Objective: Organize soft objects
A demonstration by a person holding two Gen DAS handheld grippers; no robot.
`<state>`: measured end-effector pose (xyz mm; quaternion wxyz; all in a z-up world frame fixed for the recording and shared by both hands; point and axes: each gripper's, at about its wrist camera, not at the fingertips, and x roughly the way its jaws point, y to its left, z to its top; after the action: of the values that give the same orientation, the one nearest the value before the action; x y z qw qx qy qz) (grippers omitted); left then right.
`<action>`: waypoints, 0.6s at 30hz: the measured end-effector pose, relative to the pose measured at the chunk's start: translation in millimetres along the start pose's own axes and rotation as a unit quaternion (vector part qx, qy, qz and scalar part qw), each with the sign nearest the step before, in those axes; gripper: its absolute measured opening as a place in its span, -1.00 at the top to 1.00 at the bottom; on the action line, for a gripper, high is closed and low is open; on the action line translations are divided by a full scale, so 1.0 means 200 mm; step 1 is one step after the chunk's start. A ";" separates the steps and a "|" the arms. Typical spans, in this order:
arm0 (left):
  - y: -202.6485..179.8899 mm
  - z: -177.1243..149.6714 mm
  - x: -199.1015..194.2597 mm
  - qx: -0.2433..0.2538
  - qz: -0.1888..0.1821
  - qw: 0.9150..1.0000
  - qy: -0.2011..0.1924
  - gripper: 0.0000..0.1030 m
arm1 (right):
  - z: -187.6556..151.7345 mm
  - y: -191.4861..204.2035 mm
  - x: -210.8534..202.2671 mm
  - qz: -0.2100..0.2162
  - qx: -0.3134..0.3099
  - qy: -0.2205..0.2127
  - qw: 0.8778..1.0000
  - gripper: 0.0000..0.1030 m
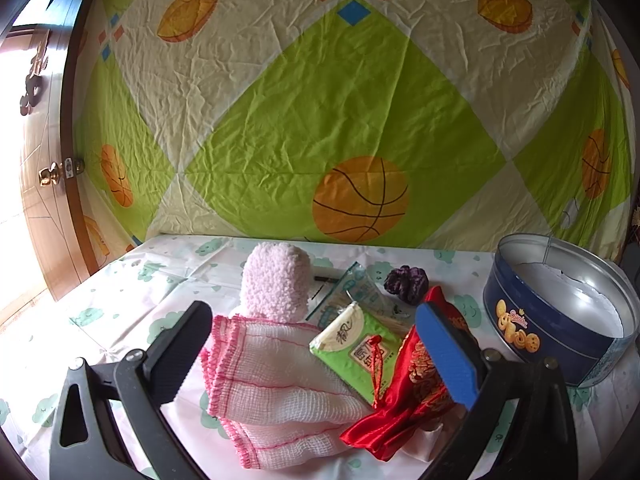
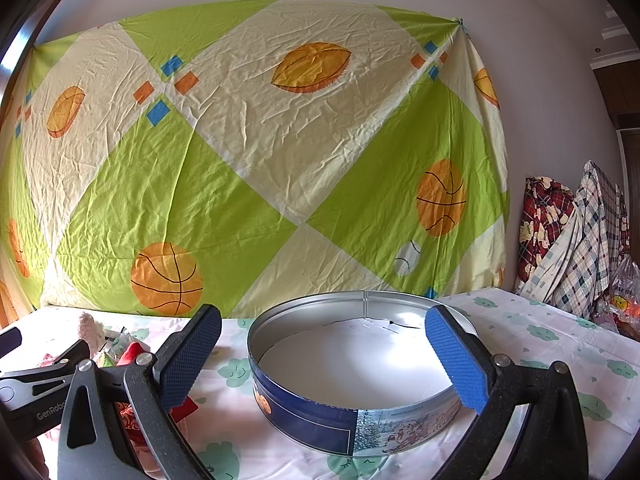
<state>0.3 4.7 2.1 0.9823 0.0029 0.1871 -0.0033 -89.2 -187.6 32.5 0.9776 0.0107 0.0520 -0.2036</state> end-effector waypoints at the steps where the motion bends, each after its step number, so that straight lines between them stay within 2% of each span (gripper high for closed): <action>1: 0.00 0.00 0.00 0.000 0.000 1.000 0.000 -1.00 | 0.00 0.00 0.00 0.000 0.000 0.000 1.000 -0.99; 18: 0.00 0.00 0.00 -0.001 -0.001 1.000 0.000 -1.00 | 0.01 -0.01 -0.01 0.000 0.001 -0.002 1.000 -0.99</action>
<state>0.1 5.2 2.1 0.9824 0.0019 0.1868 -0.0038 -91.0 -188.7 34.7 0.9776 0.0108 0.0504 -0.2040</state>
